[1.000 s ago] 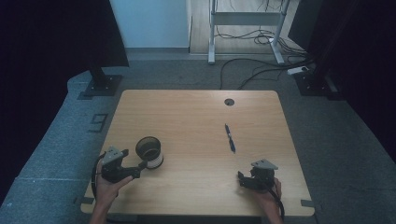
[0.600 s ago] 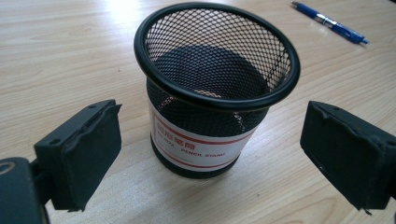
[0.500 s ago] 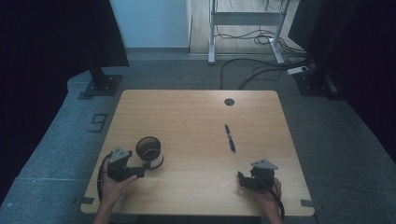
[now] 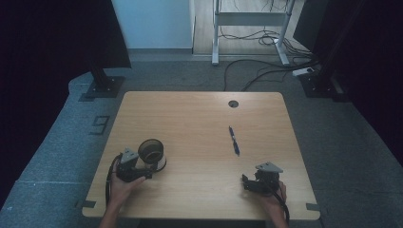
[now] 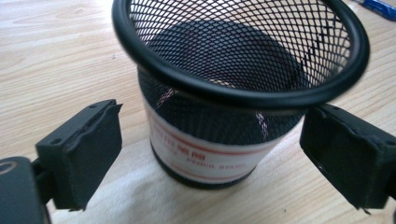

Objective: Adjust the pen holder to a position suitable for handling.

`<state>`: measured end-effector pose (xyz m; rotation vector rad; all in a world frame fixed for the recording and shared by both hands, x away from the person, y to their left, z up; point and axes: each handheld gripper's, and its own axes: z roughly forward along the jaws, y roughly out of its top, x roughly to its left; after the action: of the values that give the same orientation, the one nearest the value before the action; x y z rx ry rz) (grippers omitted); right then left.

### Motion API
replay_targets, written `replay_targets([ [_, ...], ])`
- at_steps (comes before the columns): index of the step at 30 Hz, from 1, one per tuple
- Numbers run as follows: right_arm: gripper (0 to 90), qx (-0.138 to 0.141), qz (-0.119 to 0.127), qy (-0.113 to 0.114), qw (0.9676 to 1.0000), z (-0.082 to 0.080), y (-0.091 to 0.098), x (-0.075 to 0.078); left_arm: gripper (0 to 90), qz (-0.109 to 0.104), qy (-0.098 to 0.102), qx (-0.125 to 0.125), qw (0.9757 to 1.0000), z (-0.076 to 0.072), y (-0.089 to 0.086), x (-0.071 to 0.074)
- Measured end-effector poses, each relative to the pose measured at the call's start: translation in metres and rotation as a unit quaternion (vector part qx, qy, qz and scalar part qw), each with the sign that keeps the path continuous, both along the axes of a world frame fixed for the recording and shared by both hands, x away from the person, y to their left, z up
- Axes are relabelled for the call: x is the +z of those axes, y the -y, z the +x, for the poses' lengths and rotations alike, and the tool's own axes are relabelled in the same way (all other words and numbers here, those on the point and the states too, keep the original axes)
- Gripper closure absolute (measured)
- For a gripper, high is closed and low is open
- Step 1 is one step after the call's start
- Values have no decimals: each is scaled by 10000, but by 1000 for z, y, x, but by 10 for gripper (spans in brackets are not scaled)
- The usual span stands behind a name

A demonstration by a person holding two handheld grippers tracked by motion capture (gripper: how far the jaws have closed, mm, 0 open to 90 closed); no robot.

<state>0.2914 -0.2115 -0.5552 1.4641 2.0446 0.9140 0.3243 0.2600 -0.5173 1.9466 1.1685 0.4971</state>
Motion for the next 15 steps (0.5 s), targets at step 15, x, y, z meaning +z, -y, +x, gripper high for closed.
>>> replay_targets([
  [15,126,-33,2,0,10000,0,0,0,92,144,298,22,9994,19,22,-7],
])
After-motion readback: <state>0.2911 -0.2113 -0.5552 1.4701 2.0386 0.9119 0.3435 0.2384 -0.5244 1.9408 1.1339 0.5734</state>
